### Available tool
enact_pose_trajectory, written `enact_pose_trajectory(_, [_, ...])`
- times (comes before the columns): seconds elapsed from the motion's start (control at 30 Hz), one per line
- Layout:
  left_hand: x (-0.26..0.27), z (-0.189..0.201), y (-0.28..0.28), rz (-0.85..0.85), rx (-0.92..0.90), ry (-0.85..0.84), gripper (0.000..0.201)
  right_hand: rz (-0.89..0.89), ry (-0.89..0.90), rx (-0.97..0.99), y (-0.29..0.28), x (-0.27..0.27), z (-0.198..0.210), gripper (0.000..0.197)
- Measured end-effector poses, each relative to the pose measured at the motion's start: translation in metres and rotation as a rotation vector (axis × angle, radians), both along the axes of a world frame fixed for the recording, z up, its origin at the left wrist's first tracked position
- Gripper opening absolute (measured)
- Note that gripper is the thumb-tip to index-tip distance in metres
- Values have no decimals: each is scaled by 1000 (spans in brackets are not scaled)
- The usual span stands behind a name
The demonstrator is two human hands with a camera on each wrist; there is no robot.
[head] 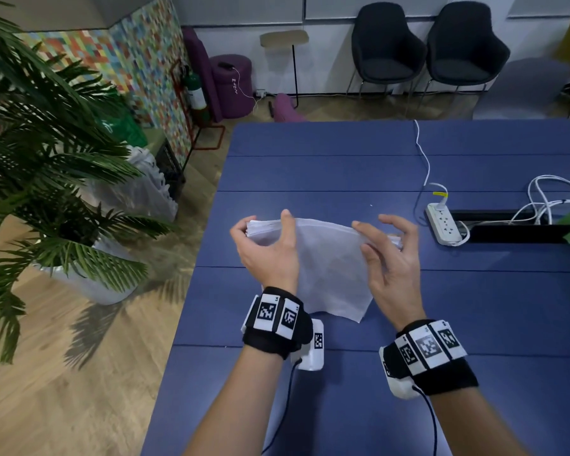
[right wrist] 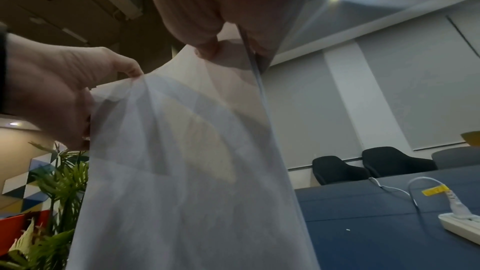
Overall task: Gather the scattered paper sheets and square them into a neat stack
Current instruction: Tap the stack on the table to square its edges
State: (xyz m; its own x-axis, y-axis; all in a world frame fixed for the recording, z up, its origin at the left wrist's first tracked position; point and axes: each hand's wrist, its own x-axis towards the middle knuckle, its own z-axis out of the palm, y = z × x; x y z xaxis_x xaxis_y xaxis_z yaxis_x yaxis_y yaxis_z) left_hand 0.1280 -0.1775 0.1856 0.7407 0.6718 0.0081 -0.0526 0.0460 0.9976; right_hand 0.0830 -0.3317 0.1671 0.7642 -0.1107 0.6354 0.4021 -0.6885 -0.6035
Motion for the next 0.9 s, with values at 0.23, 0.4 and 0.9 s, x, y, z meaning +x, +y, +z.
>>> enact_pose_trajectory(0.23, [3,-8,10,-3,74,-214,19,-31,-56,59,4,5,4,37])
enact_pose_trajectory(0.4, [-4,-14,25,-283,161,-200,35,106,234,794,-1,11,-7,56])
enact_pose_trajectory(0.9, [-12,-25,36,-379,-52,-81,39,256,511,651,-16,13,-5,31])
